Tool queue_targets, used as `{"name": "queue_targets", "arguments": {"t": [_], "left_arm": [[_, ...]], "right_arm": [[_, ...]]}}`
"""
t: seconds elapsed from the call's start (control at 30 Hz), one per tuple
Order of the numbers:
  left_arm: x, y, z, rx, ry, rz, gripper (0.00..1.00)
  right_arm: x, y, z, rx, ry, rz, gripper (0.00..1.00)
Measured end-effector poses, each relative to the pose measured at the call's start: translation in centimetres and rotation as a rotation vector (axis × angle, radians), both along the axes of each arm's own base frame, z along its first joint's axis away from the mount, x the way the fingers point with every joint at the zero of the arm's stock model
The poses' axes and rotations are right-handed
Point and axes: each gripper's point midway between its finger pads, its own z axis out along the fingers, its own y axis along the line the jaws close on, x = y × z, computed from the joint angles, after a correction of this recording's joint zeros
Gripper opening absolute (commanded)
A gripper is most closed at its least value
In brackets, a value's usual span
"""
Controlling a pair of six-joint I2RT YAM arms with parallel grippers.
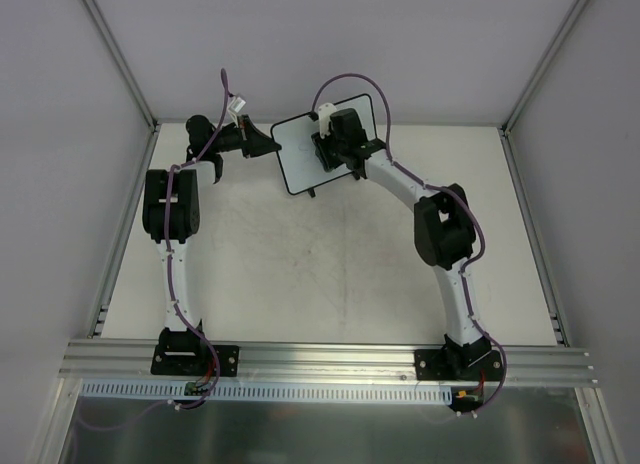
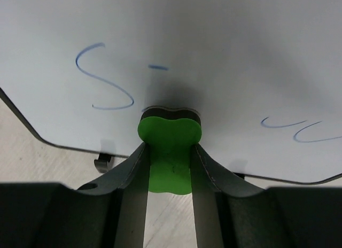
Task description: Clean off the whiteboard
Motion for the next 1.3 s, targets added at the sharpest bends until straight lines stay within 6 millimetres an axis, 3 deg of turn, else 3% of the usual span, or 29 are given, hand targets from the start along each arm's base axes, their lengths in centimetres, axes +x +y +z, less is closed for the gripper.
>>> {"name": "queue_targets", "arguments": {"t": [0.2,0.43,0.53,0.9,1.3], "left_arm": [[0.0,0.0,0.0,0.001,-0.006,0.0,0.0],[0.0,0.0,0.0,0.002,-0.007,-0.002,0.0],[0.0,0.0,0.1,0.002,-0.007,-0.002,0.0],[0.0,-0.2,0.1,0.003,-0.003,-0.007,0.0],[0.1,-0.3,0.1,0.005,0.002,-0.007,0.0]], "right_arm": [[-1.9,-0.5,-3.0,-0.043,0.082,0.002,0.0],[-2.3,-0.7,-3.4,-0.046,0.105,-0.009,0.0],[-2.0,-0.7,-2.8,-0.047,0.097,-0.018,0.0],[1.0,1.1,3.2,0.034,-0.032,-0.037,0.01],[1.5,1.6,3.2,0.048,-0.034,-0.045,0.0]]}}
